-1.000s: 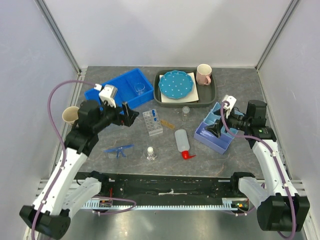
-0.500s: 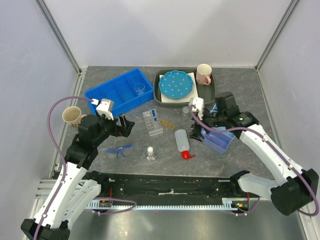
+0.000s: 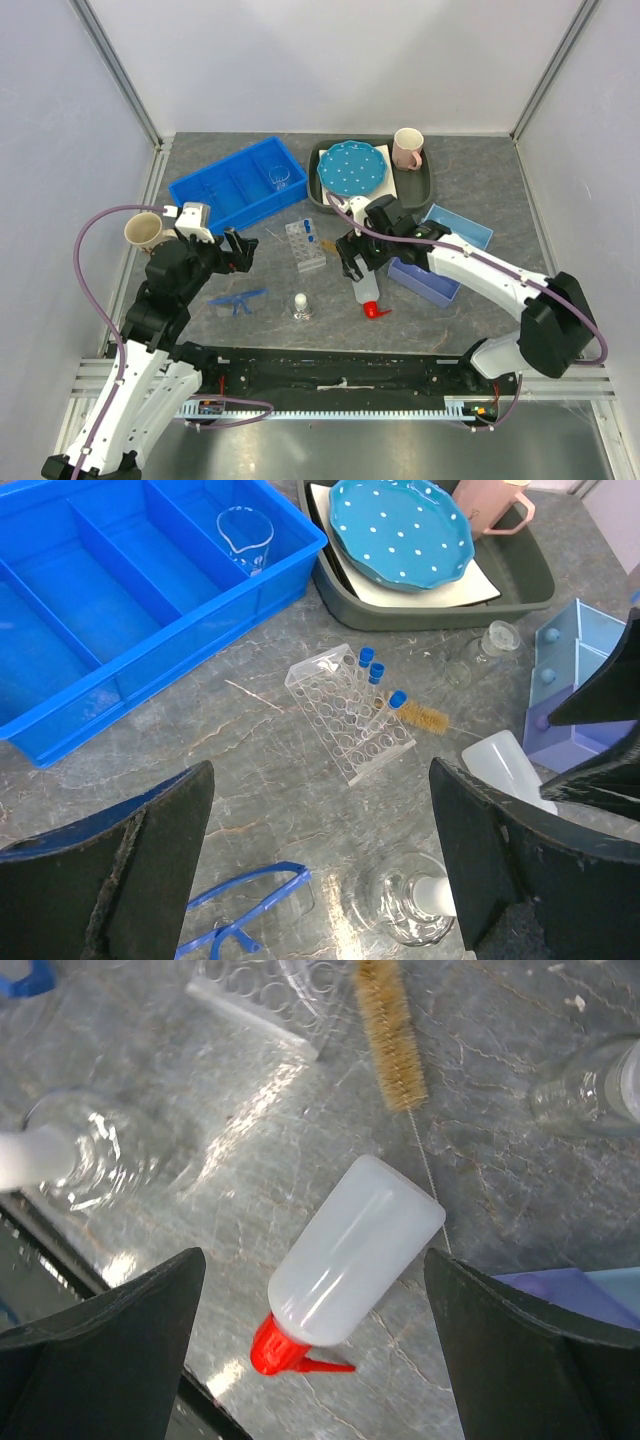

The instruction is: Organize the chemistry lab equipment

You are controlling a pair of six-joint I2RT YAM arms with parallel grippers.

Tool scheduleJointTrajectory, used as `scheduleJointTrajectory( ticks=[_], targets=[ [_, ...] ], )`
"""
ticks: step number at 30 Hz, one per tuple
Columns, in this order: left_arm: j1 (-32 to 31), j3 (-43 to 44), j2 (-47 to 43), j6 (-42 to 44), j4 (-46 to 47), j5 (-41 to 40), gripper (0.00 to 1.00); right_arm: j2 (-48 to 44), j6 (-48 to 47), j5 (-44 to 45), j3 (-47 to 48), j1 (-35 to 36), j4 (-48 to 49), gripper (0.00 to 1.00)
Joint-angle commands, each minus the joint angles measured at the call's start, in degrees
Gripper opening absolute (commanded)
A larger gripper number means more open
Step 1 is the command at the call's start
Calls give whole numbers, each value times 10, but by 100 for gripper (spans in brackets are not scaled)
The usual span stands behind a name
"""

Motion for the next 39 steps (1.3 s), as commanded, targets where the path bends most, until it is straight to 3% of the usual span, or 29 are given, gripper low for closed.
scheduleJointTrajectory(
  ticks=[1, 7, 17, 31, 37, 39],
  targets=[
    [3, 0, -1, -17, 13, -32, 95, 30, 129, 121, 14, 20, 50, 98],
    [2, 0, 0, -17, 12, -34, 94, 53, 170, 189, -10, 22, 76, 98],
    [2, 0, -4, -16, 12, -39, 94, 120, 183, 166, -18, 22, 91, 98],
    [3, 0, -4, -16, 12, -32, 94, 145, 197, 156, -28, 21, 90, 98],
    [2, -1, -4, -16, 12, -30, 94, 145, 195, 162, -31, 21, 91, 93],
    [2, -1, -4, -16, 13, -27, 94, 146, 192, 155, -28, 20, 91, 87]
  ],
)
